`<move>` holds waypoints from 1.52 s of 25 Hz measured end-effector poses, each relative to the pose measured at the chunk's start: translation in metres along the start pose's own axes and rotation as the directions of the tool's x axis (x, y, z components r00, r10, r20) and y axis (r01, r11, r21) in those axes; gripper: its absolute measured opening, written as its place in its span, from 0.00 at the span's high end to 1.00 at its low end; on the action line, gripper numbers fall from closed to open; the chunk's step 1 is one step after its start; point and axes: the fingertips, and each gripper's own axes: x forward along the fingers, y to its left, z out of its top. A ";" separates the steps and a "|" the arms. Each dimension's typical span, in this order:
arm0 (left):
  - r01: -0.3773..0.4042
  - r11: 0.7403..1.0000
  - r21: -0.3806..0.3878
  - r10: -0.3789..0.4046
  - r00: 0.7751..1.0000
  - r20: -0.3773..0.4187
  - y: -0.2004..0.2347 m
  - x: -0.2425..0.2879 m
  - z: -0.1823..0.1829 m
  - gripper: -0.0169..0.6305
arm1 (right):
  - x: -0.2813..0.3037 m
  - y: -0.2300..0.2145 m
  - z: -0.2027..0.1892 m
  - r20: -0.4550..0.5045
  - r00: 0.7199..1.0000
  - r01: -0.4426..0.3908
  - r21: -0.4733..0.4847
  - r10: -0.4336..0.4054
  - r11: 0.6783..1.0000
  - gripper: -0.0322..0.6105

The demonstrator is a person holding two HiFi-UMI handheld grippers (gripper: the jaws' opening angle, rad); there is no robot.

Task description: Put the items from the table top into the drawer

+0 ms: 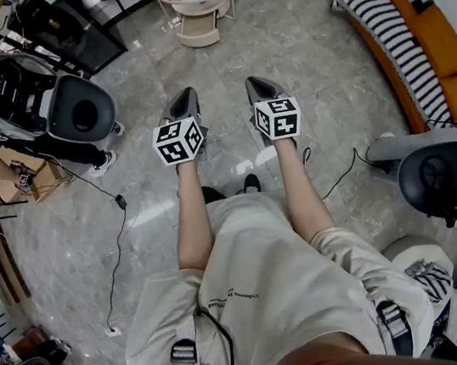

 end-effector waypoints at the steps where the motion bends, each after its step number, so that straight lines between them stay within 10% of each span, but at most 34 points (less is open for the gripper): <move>1: -0.002 1.000 0.002 0.002 1.000 0.003 -0.005 0.001 0.000 0.94 | -0.004 -0.003 -0.002 -0.004 1.000 0.004 0.004 -0.004 1.000 0.89; 17: -0.005 1.000 -0.019 0.005 1.000 -0.030 0.018 0.007 0.001 0.94 | 0.006 -0.017 0.000 0.041 0.999 -0.004 0.130 -0.001 0.992 0.89; 30: 0.076 0.995 0.065 -0.072 0.995 -0.064 0.076 0.135 0.053 0.94 | 0.119 -0.065 0.031 -0.040 0.992 0.124 0.149 -0.119 0.981 0.89; 38: 0.068 0.998 -0.011 -0.068 0.996 -0.061 0.158 0.210 0.091 0.94 | 0.203 -0.077 0.077 -0.052 0.985 0.168 0.104 -0.164 0.980 0.89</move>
